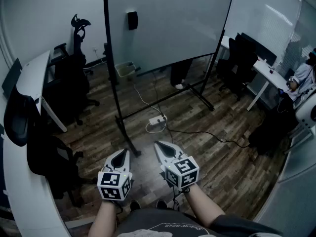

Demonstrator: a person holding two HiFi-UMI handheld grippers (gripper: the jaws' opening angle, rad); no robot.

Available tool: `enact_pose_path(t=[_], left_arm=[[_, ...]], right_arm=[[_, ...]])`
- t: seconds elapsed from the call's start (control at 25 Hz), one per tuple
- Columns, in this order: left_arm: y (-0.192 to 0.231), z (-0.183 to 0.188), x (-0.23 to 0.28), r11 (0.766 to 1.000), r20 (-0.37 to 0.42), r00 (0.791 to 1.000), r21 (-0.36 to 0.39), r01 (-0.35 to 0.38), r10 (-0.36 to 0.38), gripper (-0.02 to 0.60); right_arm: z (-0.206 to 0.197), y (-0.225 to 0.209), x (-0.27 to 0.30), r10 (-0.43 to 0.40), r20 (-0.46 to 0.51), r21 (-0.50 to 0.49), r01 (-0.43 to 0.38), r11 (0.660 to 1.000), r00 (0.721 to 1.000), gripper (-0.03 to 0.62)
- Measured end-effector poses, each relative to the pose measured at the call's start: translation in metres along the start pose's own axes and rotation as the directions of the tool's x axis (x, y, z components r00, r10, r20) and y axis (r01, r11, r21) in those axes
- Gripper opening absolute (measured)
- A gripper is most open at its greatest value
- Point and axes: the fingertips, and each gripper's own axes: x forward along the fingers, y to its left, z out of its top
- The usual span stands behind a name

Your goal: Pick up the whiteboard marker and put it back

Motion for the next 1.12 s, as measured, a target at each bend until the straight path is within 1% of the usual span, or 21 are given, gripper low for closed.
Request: enact_pose_path(t=[0.2, 0.64, 0.8, 0.96, 1.12], left_arm=[[-0.002, 0.004, 0.001, 1.0, 0.01, 1.0, 0.004, -0.006, 0.006, 0.012], [-0.014, -0.002, 0.006, 1.0, -0.005, 1.0, 0.007, -0.016, 0.016, 0.012], [-0.022, -0.002, 0.012, 1.0, 0.003, 1.0, 0.004, -0.028, 0.028, 0.012], [-0.038, -0.006, 0.017, 0.999, 0.01, 0.999, 0.006, -0.037, 0.037, 0.012], [-0.044, -0.003, 0.016, 0.998, 0.014, 0.998, 0.015, -0.068, 0.068, 0.012]], right_arm=[[-0.007, -0.001, -0.001, 0.018, -0.009, -0.006, -0.018, 1.0, 1.0, 0.021], [-0.012, -0.007, -0.014, 0.031, -0.012, -0.004, -0.031, 1.0, 0.999, 0.021], [-0.018, -0.019, -0.026, 0.031, 0.005, 0.036, -0.031, 0.999, 1.0, 0.021], [-0.026, -0.041, -0.045, 0.039, 0.031, 0.076, -0.041, 0.996, 0.999, 0.021], [-0.034, -0.063, -0.055, 0.02, 0.031, 0.11, -0.023, 0.994, 0.999, 0.021]])
